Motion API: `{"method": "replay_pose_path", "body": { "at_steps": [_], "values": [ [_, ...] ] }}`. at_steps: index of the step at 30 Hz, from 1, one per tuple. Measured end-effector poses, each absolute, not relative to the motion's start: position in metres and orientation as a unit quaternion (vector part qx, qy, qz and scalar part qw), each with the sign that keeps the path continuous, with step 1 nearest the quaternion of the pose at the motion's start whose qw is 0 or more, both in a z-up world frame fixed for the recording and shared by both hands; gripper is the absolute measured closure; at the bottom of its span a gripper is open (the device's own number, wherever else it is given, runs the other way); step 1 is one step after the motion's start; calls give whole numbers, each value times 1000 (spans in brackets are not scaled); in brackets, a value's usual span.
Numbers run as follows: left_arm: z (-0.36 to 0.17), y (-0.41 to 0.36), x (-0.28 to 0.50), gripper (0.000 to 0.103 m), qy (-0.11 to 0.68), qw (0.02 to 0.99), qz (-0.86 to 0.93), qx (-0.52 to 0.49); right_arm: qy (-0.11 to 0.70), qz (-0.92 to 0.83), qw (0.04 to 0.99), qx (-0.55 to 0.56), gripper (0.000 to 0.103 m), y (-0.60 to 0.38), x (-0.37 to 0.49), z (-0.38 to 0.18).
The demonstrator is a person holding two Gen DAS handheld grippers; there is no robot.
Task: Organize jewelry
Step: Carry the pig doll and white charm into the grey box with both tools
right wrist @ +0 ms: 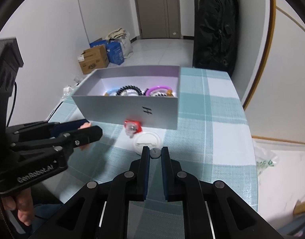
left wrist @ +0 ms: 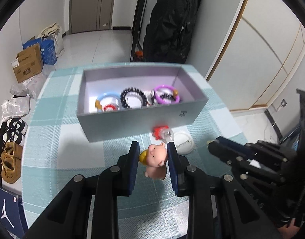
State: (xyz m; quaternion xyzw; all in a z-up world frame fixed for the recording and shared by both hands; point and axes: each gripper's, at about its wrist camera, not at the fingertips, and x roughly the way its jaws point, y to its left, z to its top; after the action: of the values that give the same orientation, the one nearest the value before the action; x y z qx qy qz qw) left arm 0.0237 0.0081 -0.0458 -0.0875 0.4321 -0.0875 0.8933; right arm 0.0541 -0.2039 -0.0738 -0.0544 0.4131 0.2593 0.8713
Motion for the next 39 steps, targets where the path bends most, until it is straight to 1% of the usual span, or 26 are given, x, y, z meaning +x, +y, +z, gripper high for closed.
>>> {"method": "replay_pose_path", "body": {
  "at_steps": [13,18,27,34,39],
  "values": [
    [-15,34,39,80,392,907,-76,-135,389,283,876,-21,93,-195,65,-45],
    [-5,44,49,80,381,910,-67,-148,392,296,871,-5,93,-192,80,-32],
    [-6,53,75,80,389,905,-66,-160,403,338,850,9,93,-173,113,-15],
    [-18,59,99,80,416,888,-65,-183,434,360,825,36,93,-164,153,-16],
    [-28,65,110,80,440,875,-55,-194,452,372,810,32,93,-152,172,-22]
  ]
}}
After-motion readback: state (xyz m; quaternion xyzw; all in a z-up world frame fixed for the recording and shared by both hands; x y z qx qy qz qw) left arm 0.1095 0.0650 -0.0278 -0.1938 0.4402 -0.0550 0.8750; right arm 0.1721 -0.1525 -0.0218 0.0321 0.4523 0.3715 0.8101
